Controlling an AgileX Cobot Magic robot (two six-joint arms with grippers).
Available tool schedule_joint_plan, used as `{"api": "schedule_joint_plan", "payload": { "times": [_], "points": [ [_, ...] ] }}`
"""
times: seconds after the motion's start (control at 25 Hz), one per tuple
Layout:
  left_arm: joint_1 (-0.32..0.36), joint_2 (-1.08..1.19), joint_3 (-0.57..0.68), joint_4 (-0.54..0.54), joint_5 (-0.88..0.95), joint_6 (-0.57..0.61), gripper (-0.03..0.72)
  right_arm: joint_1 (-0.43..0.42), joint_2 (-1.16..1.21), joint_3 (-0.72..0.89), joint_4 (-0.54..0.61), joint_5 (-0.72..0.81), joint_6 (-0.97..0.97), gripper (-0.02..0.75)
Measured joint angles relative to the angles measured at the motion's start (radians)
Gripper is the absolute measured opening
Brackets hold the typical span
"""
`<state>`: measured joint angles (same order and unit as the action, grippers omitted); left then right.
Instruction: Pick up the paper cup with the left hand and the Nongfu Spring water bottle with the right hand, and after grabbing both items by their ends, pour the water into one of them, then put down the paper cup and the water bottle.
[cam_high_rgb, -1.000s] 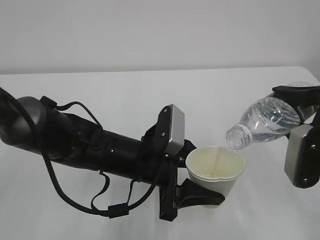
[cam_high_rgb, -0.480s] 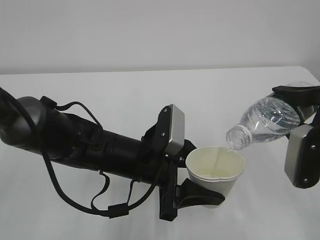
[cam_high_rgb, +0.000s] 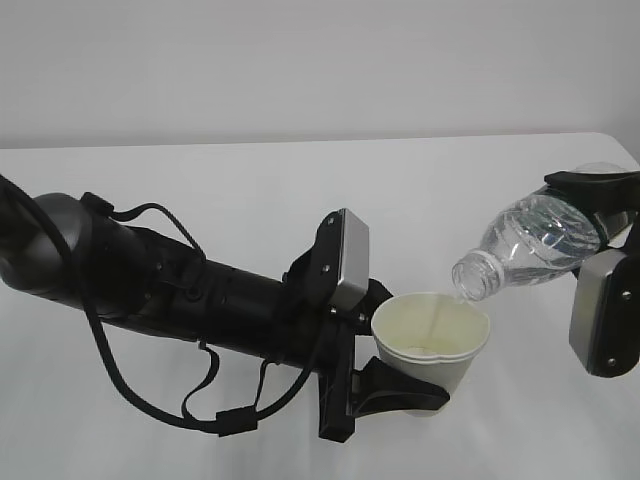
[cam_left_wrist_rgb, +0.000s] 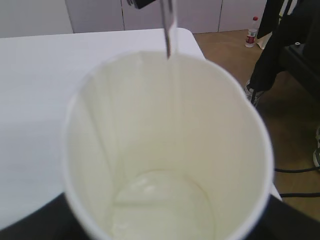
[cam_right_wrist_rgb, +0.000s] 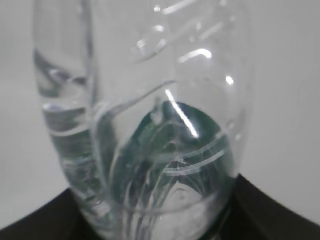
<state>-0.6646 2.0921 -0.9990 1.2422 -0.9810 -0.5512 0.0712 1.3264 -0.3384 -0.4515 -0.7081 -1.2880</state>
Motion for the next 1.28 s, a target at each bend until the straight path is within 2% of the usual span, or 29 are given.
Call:
{"api": "schedule_joint_plan", "payload": {
  "times": [1.28],
  "points": [
    [0.0,0.0,0.0,0.0,0.0,0.0,0.447,0.0,0.0,0.0,0.0,-0.004,-0.025,0.421]
  ]
}}
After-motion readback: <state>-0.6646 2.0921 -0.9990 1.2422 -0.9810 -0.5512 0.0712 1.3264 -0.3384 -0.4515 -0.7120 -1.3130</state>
